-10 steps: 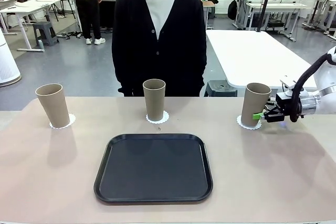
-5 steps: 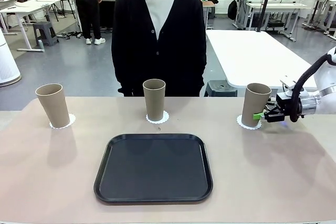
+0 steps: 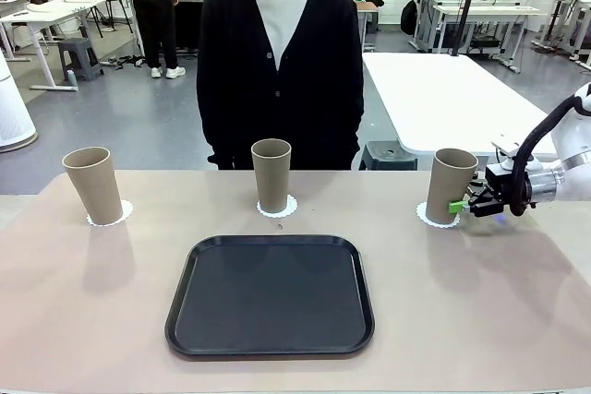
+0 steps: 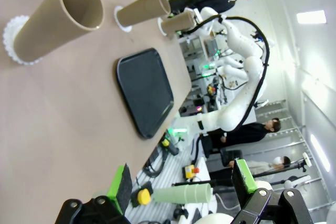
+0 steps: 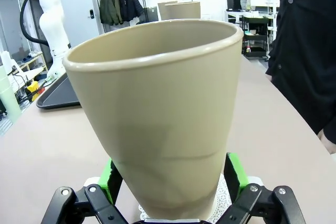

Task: Place coasters on the table and set cups on them.
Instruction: Take one Reusable plastic cup from the Flat Tray and place it on a coaster set by the human.

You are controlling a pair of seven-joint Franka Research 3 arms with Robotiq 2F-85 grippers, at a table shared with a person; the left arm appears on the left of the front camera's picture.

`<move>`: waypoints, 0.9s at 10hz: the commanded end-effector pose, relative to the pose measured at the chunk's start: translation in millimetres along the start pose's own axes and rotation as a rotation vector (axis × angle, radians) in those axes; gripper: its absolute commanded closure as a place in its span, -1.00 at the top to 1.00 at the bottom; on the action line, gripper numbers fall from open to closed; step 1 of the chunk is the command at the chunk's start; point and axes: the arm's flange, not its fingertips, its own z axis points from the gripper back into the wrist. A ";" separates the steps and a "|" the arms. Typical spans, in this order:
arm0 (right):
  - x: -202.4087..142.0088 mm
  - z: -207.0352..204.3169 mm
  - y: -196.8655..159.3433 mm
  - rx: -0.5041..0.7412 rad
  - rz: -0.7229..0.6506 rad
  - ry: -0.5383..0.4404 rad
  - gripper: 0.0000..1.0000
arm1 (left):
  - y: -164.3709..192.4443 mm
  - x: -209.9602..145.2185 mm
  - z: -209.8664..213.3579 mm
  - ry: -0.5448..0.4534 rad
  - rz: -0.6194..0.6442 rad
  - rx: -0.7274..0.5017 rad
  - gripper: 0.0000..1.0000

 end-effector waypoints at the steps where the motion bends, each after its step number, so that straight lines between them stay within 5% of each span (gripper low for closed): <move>1: 4.3 4.7 -4.1 0.008 -0.022 0.039 1.00 | -2.2 -1.3 0.8 -0.007 -0.003 0.000 1.00; 9: 11.2 39.7 -4.4 -0.080 -0.055 0.143 1.00 | -2.2 -1.3 0.8 -0.007 -0.003 0.000 1.00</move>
